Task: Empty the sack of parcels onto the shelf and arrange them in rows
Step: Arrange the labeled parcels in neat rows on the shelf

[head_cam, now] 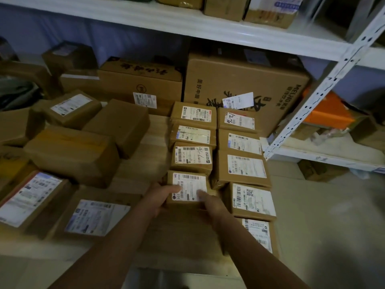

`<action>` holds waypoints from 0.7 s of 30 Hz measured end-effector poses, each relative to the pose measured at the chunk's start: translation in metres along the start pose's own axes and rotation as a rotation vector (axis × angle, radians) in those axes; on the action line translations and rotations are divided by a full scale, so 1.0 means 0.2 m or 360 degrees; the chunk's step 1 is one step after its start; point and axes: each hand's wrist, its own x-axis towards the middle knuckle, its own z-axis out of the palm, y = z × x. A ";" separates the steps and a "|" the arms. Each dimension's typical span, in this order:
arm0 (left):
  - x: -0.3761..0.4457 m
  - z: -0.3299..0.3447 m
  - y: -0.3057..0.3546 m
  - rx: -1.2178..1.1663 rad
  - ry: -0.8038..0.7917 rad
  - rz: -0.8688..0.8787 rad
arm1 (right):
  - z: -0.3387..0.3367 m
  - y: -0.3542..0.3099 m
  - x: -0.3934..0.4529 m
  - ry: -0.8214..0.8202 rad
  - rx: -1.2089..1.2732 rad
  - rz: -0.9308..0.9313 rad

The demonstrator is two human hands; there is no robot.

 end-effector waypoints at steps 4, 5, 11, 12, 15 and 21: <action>0.07 0.08 -0.04 -0.0012 0.0066 -0.0012 | -0.05 0.01 0.04 0.0107 -0.0255 0.0036; 0.09 0.10 -0.05 -0.0012 0.0093 -0.0018 | -0.06 0.01 0.05 0.0112 -0.0242 0.0048; 0.21 0.14 -0.10 -0.0070 0.0261 -0.0056 | -0.07 -0.01 0.14 0.0149 -0.0332 0.0040; 0.21 0.14 -0.11 -0.0070 0.0295 -0.0062 | -0.06 0.00 0.15 0.0164 -0.0353 0.0035; 0.22 0.14 -0.11 -0.0044 0.0312 -0.0072 | -0.04 0.00 0.16 0.0205 -0.0379 0.0029; 0.12 0.08 -0.08 0.0135 0.0485 0.0065 | 0.01 0.02 0.11 0.0150 -0.0069 0.0154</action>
